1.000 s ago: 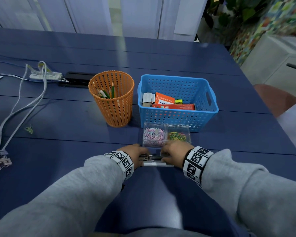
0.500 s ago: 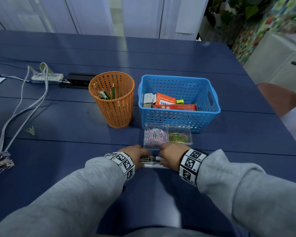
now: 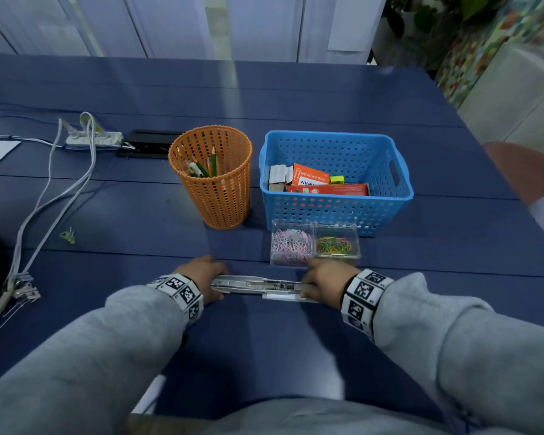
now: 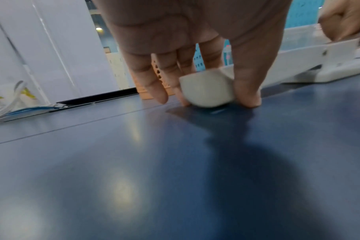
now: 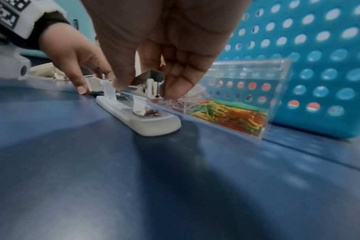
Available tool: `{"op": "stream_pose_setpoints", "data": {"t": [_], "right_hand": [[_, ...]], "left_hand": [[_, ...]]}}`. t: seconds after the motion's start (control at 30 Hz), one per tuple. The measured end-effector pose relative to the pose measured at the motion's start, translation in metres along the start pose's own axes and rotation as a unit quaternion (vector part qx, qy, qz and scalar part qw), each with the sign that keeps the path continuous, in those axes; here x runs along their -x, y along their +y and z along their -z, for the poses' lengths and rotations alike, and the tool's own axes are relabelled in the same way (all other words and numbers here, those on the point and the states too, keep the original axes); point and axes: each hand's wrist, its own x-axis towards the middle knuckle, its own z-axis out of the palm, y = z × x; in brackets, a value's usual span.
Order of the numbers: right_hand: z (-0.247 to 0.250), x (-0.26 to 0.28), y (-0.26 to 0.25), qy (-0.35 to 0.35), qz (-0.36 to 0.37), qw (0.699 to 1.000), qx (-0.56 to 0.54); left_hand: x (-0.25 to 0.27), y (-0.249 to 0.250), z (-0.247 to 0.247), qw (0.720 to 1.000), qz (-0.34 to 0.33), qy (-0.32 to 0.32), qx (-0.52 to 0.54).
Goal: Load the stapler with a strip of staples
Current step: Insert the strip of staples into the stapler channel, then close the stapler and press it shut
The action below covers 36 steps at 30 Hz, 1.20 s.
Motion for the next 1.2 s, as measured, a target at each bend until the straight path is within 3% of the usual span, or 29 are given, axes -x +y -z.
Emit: {"op": "stream_pose_setpoints", "data": {"t": [0.2, 0.4, 0.57, 0.9, 1.2], "right_hand": [[-0.008, 0.003, 0.012, 0.028, -0.014, 0.998, -0.049], [-0.013, 0.0, 0.013, 0.051, -0.061, 0.99, -0.117], [-0.018, 0.001, 0.021, 0.074, -0.091, 0.977, -0.176], [-0.027, 0.026, 0.039, 0.1, -0.169, 0.95, -0.244], [-0.021, 0.025, 0.039, 0.054, -0.158, 0.957, -0.239]], "left_hand": [[0.008, 0.001, 0.025, 0.999, -0.02, 0.014, 0.04], [0.016, 0.043, 0.057, 0.986, -0.123, 0.075, 0.082], [-0.003, 0.08, 0.043, 0.979, -0.163, 0.039, 0.119], [-0.021, 0.123, 0.007, 0.985, -0.164, -0.044, -0.01], [-0.037, 0.126, 0.0, 0.979, -0.142, -0.066, -0.131]]}}
